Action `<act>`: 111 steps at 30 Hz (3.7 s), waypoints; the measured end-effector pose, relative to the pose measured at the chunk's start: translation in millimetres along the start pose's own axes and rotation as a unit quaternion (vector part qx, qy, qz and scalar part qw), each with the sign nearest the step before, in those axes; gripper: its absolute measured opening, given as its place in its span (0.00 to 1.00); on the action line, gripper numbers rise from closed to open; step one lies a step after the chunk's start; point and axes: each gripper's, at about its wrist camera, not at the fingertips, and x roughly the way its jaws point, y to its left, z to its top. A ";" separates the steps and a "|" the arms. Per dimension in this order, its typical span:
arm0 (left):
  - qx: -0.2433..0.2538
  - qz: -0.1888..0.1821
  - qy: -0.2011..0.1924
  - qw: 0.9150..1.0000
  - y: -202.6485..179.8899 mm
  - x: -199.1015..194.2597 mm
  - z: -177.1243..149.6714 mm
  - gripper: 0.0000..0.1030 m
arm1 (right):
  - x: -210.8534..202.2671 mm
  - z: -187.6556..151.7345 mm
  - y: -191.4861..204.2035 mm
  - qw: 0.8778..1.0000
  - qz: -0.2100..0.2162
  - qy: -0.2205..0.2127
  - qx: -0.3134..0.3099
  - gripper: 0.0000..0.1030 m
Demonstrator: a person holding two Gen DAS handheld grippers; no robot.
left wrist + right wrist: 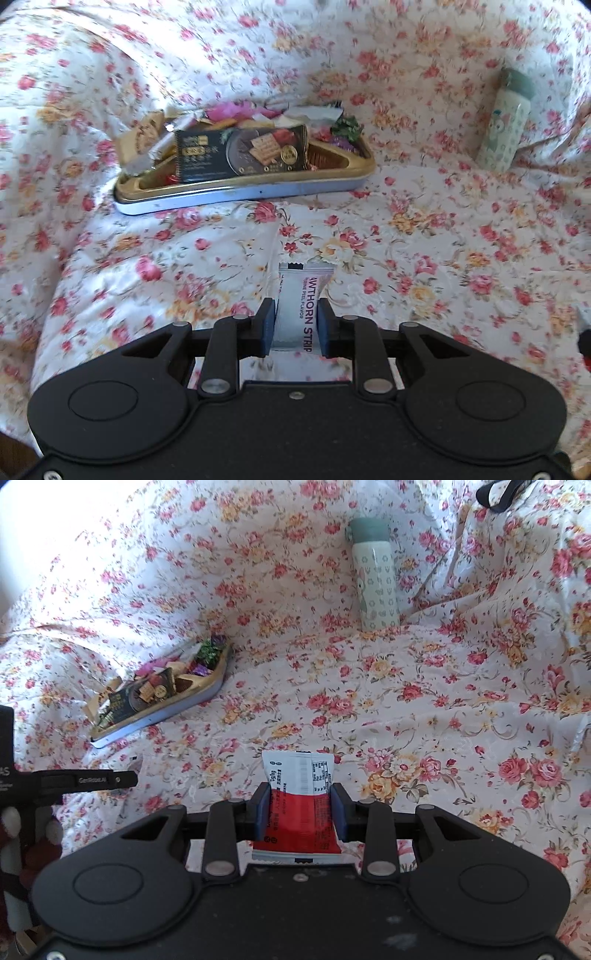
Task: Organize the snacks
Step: 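Carry both held packets over the olive tray, then lower both packets into the olive tray and open both tools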
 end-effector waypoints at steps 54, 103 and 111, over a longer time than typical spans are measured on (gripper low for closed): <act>-0.005 -0.024 0.055 0.998 -34.6 -161.2 -198.6 0.31 | -142.3 -122.5 23.0 0.999 0.028 -0.025 -0.024 0.35; -0.021 0.046 0.015 0.999 -28.9 -172.0 -199.3 0.56 | -144.5 -128.0 40.7 0.993 0.007 -0.063 -0.098 0.50; -0.021 0.056 0.006 0.998 -28.8 -174.2 -198.6 0.61 | -151.0 -132.7 40.9 0.992 -0.009 -0.042 -0.120 0.73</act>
